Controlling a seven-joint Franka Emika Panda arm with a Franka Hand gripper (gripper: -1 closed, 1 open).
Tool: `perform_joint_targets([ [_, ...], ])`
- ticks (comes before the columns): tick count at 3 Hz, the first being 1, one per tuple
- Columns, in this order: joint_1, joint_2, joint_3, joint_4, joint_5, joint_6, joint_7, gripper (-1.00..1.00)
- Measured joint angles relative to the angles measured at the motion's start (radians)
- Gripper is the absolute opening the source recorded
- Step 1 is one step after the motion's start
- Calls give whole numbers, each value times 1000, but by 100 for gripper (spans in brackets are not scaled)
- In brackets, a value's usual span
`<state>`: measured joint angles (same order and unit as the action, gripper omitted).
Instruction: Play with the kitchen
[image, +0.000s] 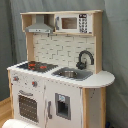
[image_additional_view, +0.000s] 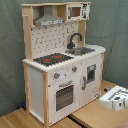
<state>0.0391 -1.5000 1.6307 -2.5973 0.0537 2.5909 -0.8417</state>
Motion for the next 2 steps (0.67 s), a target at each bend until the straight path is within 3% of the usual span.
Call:
perform_joint_targets([
  [1,-11,0,-35,29,0,6,93,100],
  [2,-44,0,-30,50,0,12,190,100],
])
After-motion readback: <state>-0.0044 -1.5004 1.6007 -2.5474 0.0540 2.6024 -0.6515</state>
